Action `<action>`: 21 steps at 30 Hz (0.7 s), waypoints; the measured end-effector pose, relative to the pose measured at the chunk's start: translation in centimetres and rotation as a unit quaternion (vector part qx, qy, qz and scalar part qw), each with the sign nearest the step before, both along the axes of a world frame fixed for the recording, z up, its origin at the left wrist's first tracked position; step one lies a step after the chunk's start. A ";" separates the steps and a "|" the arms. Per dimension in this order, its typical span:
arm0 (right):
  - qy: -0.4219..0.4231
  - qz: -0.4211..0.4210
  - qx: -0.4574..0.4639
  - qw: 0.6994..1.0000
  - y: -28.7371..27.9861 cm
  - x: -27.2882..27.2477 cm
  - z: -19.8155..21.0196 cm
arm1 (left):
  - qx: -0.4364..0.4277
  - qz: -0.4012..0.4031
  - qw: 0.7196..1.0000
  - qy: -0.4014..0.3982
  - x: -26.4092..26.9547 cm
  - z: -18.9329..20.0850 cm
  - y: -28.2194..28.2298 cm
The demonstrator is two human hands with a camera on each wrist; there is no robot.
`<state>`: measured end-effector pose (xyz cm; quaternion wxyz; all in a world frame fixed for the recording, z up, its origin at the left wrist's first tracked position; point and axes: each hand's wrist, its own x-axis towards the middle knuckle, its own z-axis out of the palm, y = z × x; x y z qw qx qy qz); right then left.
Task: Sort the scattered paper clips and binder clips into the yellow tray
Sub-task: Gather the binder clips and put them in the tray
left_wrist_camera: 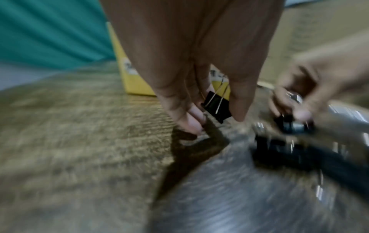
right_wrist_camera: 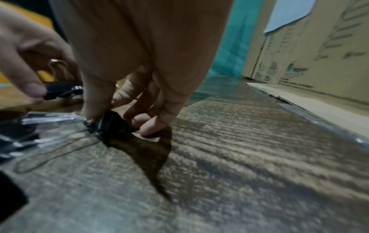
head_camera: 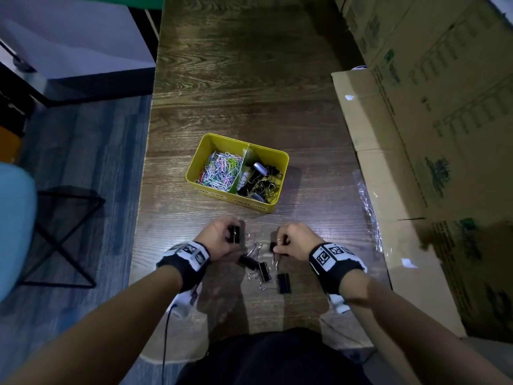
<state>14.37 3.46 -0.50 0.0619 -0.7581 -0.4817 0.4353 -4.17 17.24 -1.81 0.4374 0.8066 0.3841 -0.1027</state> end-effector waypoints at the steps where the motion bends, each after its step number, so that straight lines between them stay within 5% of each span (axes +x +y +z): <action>1: 0.025 -0.036 0.006 0.999 -0.1 0.2 0.2 | -0.091 0.098 0.990 -0.040 -0.3 0.3 0.1; 4: 0.177 -0.209 0.054 0.960 -0.2 0.7 0.9 | -0.322 0.332 0.870 -0.172 -1.1 1.8 0.0; 6: 0.332 -0.347 0.081 0.874 0.1 0.7 1.4 | -0.411 0.384 0.792 -0.235 -1.7 2.5 -0.1; 8: 0.385 -0.400 0.091 0.827 0.6 0.7 1.8 | -0.454 0.388 0.756 -0.269 -2.1 3.2 -0.2; 11: 0.349 -0.342 0.068 0.870 1.0 0.5 2.4 | -0.437 0.349 0.797 -0.230 -2.3 3.8 -0.7; 14: 0.267 -0.181 0.022 0.946 1.0 0.1 3.0 | -0.310 0.265 0.902 -0.140 -2.0 3.2 -1.2; 17: 0.147 -0.014 -0.030 0.989 1.3 -1.0 2.9 | -0.103 0.053 0.992 -0.055 -1.3 2.7 -1.7; 19: 0.065 0.067 -0.057 0.994 1.8 -1.9 2.8 | 0.033 -0.129 0.991 0.021 -1.0 2.3 -2.4; 21: -0.018 0.153 -0.076 0.985 2.1 -3.0 2.6 | 0.094 -0.214 0.969 0.080 -0.7 2.1 -3.4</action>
